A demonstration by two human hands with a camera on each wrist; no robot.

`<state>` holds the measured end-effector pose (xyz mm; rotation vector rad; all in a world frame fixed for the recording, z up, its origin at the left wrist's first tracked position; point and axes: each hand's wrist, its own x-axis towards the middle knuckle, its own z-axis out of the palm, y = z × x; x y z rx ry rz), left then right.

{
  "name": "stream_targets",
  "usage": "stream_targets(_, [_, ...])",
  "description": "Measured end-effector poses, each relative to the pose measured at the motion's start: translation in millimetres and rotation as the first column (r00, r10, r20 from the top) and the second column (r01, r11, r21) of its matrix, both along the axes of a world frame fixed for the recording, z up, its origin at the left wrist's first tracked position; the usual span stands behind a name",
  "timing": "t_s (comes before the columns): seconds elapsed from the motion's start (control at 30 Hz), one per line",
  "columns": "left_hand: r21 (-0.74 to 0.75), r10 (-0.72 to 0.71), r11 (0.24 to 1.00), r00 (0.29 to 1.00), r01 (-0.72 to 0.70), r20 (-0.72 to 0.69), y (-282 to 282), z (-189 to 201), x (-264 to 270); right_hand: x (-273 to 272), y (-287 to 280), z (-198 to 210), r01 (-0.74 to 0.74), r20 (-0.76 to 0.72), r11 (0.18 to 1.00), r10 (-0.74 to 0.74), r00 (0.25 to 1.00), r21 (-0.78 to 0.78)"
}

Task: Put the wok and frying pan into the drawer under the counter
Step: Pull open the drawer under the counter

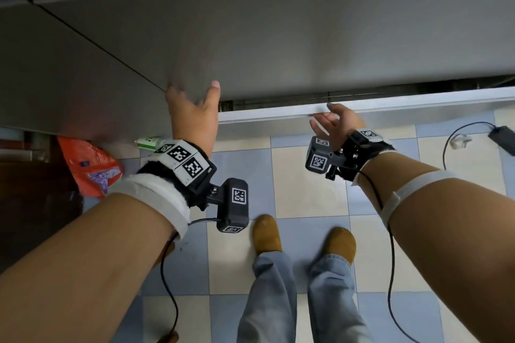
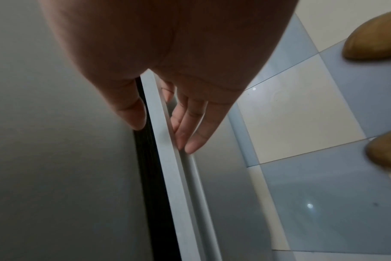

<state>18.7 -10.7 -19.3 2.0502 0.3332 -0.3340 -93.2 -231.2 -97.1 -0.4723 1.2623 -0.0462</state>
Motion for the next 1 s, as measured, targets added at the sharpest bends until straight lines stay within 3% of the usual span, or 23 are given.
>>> stream_targets(0.1, [0.176, -0.196, 0.963, 0.978, 0.206, -0.072, 14.7, -8.7, -11.5, -31.4, 16.1, -1.4, 0.008, -0.092, 0.999, -0.012, 0.996, -0.049])
stream_targets(0.17, [0.337, -0.364, 0.852, 0.916, 0.4, -0.167, 23.3, -12.0, -22.8, -55.1, 26.4, 0.2, 0.001, -0.126, 0.999, -0.007, 0.992, -0.052])
stream_targets(0.27, [0.428, -0.518, 0.684, 0.806, 0.591, -0.284, 31.7, -12.8, -44.7, -85.9, 41.6, -0.2, 0.018, -0.168, 0.999, -0.024, 0.985, -0.034])
stream_targets(0.33, [0.443, -0.561, 0.618, 0.759, 0.649, -0.329, 33.9, -11.5, -58.5, -106.9, 50.5, -1.3, 0.029, -0.202, 0.999, -0.033, 0.979, -0.023])
stream_targets(0.47, [0.41, -0.579, 0.579, 0.71, 0.704, -0.401, 32.5, -13.5, -76.5, -139.3, 64.2, -0.8, -0.031, -0.237, 0.998, 0.041, 0.971, 0.048])
stream_targets(0.57, [0.408, -0.594, 0.562, 0.694, 0.72, -0.407, 28.3, -11.3, -90.4, -163.2, 70.9, -4.2, 0.047, -0.286, 0.995, -0.02, 0.958, 0.087])
stream_targets(0.6, [0.405, -0.599, 0.557, 0.689, 0.725, -0.409, 26.8, -10.2, -94.3, -170.9, 72.4, -0.8, 0.154, -0.28, 0.981, -0.116, 0.953, 0.12])
stream_targets(0.63, [0.398, -0.607, 0.549, 0.678, 0.735, -0.415, 25.5, -8.9, -97.7, -177.9, 73.4, 1.8, 0.131, -0.301, 0.983, -0.087, 0.95, 0.129])
stream_targets(0.67, [0.389, -0.616, 0.539, 0.665, 0.747, -0.422, 24.4, -7.9, -100.6, -181.6, 74.8, 5.5, -0.005, -0.318, 0.995, 0.036, 0.947, 0.098])
stream_targets(0.73, [0.364, -0.63, 0.535, 0.646, 0.763, -0.43, 23.0, -6.3, -104.1, -185.5, 72.8, 14.0, -0.03, -0.228, 0.991, 0.059, 0.972, 0.128])
stream_targets(0.83, [0.329, -0.643, 0.546, 0.638, 0.77, -0.424, 17.1, 6.0, -105.2, -173.9, 63.7, 40.6, -0.22, -0.295, 0.964, 0.256, 0.921, 0.148])
stream_targets(0.9, [0.307, -0.666, 0.549, 0.629, 0.777, -0.402, 9.1, 26.3, -103.3, -163.3, 57.6, 71.0, -0.45, -0.32, 0.887, 0.457, 0.83, 0.102])
stream_targets(1.0, [0.269, -0.689, 0.566, 0.626, 0.779, -0.364, -4.3, 73.8, -99.0, -139.2, 50.8, 127.4, -0.699, -0.372, 0.711, 0.63, 0.682, -0.075])
